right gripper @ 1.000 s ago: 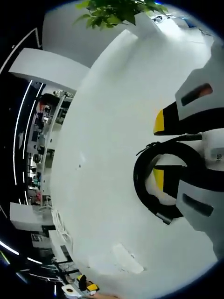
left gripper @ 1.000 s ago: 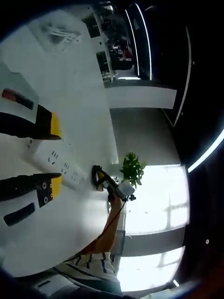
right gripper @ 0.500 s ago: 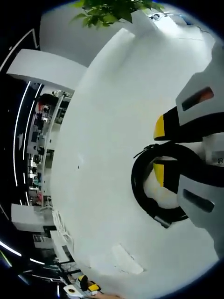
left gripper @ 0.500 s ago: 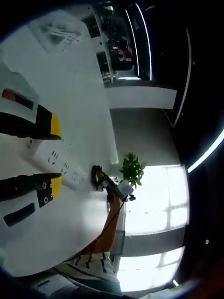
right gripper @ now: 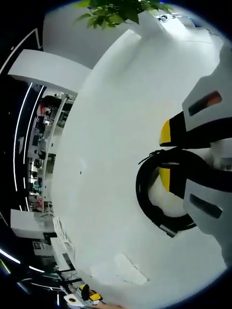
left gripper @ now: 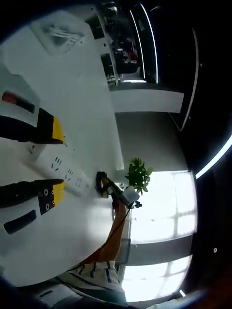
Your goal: Straighten the power strip on the desk, plug the charger into it
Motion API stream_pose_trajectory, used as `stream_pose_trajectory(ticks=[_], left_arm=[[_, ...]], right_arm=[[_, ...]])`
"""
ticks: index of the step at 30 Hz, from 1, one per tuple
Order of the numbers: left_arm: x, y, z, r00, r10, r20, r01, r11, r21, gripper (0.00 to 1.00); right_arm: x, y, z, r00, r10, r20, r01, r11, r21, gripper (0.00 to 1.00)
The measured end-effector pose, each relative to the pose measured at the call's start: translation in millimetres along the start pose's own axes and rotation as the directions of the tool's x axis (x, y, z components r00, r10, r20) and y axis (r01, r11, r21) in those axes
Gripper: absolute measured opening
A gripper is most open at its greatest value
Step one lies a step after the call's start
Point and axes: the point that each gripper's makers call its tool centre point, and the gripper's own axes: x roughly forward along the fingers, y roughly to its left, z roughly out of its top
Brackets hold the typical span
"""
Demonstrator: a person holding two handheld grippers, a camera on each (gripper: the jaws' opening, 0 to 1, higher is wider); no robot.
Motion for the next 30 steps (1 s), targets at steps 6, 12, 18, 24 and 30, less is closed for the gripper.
stream_pose_trajectory(ticks=[6,12,18,24,30], left_arm=[[-0.3,-0.2,0.4,1.0,0.0,0.001,0.0,1.0,0.0,0.28],[-0.1,0.3,0.1,1.0,0.001,-0.001,-0.001,1.0,0.001,0.28],[0.1,0.1,-0.6,1.0,0.003,-0.003,-0.003,1.0,0.002,0.28],[-0.2,1.8,-0.6,1.0,0.007,-0.003,-0.007,1.0,-0.001,0.28],[-0.1,1.7,-1.2,1.0,0.006,-0.004,-0.006,1.0,-0.001,0.28]], right_arm=[[-0.1,-3.8,1.6,1.0,-0.01,0.012,0.01,1.0,0.01,0.11],[-0.9,-4.5,2.6,1.0,-0.011,0.028,0.011,1.0,0.012,0.1],[-1.2,-4.1,3.3,0.999,-0.01,0.038,0.01,1.0,0.005,0.1],[-1.5,-6.1,4.6,0.999,-0.012,0.048,0.011,1.0,0.003,0.09],[-3.4,-1.4,5.4,0.998,-0.005,0.061,0.004,1.0,0.005,0.09]])
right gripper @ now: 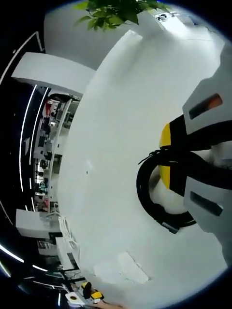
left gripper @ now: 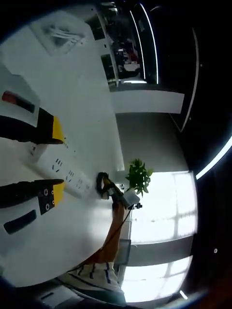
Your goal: Straighten the power strip on the desk, plug the charger into it
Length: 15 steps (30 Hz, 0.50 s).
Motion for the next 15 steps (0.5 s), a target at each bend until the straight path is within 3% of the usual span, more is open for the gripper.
stream_pose_trajectory(ticks=[15], left_arm=[[-0.7,9.3,-3.9,1.0,0.024,-0.01,-0.024,1.0,-0.011,0.28]], right_arm=[[-10.1,4.3,4.2,0.999,-0.013,0.039,0.012,1.0,0.013,0.08]])
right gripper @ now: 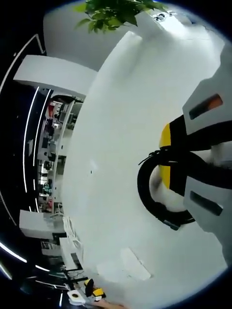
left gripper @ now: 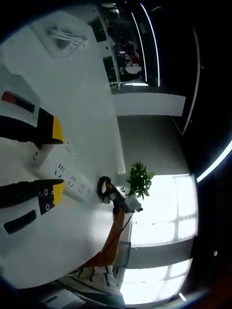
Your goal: Straighten the power strip on the desk, plug the charger into it
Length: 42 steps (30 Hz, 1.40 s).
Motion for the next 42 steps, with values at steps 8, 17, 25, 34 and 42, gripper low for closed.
stream_pose_trajectory(ticks=[8,17,25,34,42], left_arm=[[-0.4,1.7,0.0,1.0,0.004,0.001,-0.004,1.0,-0.006,0.28],[0.4,-1.2,1.0,1.0,-0.007,0.001,0.007,1.0,-0.005,0.28],[-0.1,1.2,3.2,1.0,-0.007,0.005,0.007,1.0,-0.007,0.28],[-1.0,0.4,6.0,1.0,-0.011,0.013,0.011,1.0,0.0,0.28],[-4.6,-5.3,25.0,0.997,-0.021,0.079,0.018,0.999,0.035,0.28]], right_arm=[[-19.5,3.4,7.7,0.999,-0.009,0.042,0.009,1.0,0.0,0.08],[-48.6,11.0,21.5,0.992,-0.022,0.124,0.018,0.999,0.039,0.07],[-79.2,11.7,29.6,0.977,-0.03,0.212,0.01,0.996,0.093,0.07],[-104.2,25.8,41.1,0.947,0.008,0.322,-0.063,0.985,0.159,0.07],[-111.5,48.0,61.4,0.898,0.066,0.435,-0.166,0.967,0.195,0.07]])
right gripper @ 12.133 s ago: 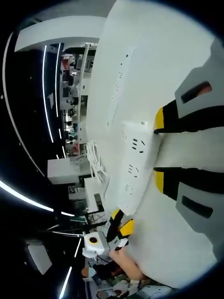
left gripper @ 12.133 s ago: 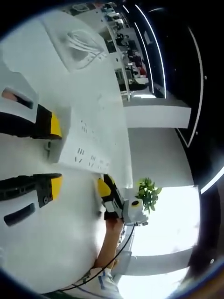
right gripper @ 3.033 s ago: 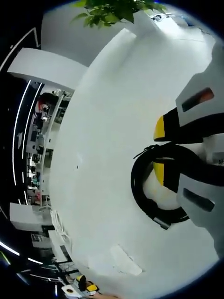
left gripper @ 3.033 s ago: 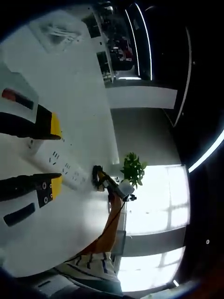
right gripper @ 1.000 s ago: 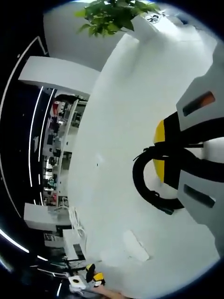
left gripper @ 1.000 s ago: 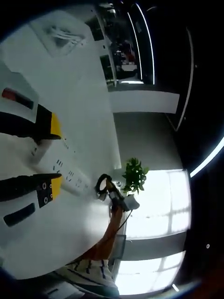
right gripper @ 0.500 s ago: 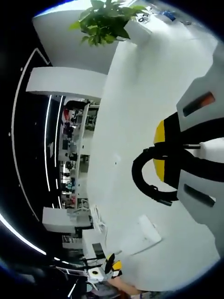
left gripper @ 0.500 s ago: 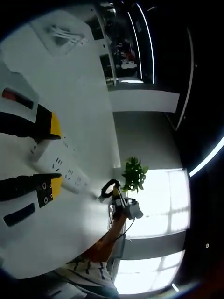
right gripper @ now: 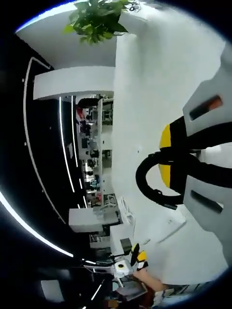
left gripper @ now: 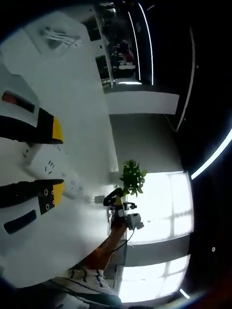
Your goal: Straighten the power strip on the desk, plug the charger into it
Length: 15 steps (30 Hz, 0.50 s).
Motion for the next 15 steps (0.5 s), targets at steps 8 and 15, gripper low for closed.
stream_pose_trajectory(ticks=[8,15], left_arm=[[0.4,17.1,-3.9,0.998,0.051,-0.02,-0.051,0.998,0.044,0.28],[-2.7,26.4,-4.6,0.997,0.071,-0.007,-0.071,0.997,0.027,0.28]], right_arm=[[20.8,1.7,11.2,1.0,0.019,0.019,-0.019,1.0,-0.009,0.06],[30.5,4.8,25.3,0.998,0.019,0.064,-0.019,1.0,0.002,0.07]])
